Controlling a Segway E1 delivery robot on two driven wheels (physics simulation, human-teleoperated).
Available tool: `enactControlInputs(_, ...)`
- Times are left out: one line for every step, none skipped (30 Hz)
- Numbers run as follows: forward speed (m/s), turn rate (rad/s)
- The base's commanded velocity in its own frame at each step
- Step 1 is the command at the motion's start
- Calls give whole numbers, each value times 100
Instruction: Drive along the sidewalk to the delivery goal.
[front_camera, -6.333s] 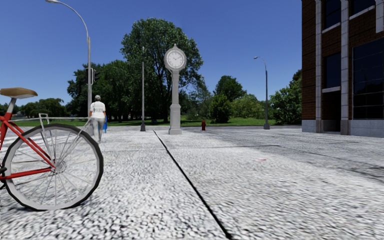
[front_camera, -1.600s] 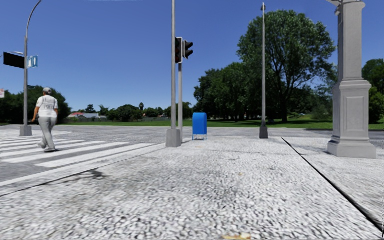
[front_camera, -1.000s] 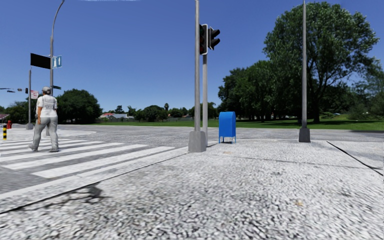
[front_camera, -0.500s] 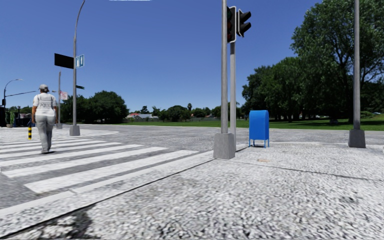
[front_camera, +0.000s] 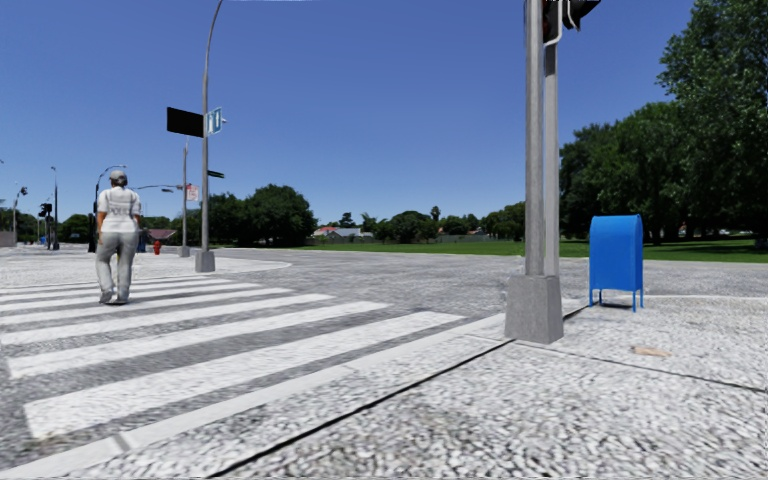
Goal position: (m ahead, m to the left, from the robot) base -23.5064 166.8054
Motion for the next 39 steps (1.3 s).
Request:
enactControlInputs(157, 41)
enactControlInputs(157, 41)
enactControlInputs(157, 41)
enactControlInputs(157, 41)
enactControlInputs(157, 41)
enactControlInputs(157, 41)
enactControlInputs(157, 41)
enactControlInputs(157, 41)
enactControlInputs(157, 41)
enactControlInputs(157, 41)
enactControlInputs(157, 41)
enactControlInputs(157, 41)
enactControlInputs(157, 41)
enactControlInputs(157, 42)
enactControlInputs(157, 42)
enactControlInputs(157, 42)
enactControlInputs(157, 42)
enactControlInputs(157, 42)
enactControlInputs(157, 42)
enactControlInputs(157, 43)
enactControlInputs(157, 43)
enactControlInputs(157, 43)
enactControlInputs(157, 43)
enactControlInputs(157, 43)
enactControlInputs(157, 43)
enactControlInputs(157, 43)
enactControlInputs(157, 44)
enactControlInputs(157, 44)
enactControlInputs(157, 44)
enactControlInputs(157, 44)
enactControlInputs(157, 44)
enactControlInputs(157, 44)
enactControlInputs(157, 44)
enactControlInputs(156, 44)
enactControlInputs(156, 44)
enactControlInputs(155, 44)
enactControlInputs(155, 44)
enactControlInputs(155, 44)
enactControlInputs(154, 44)
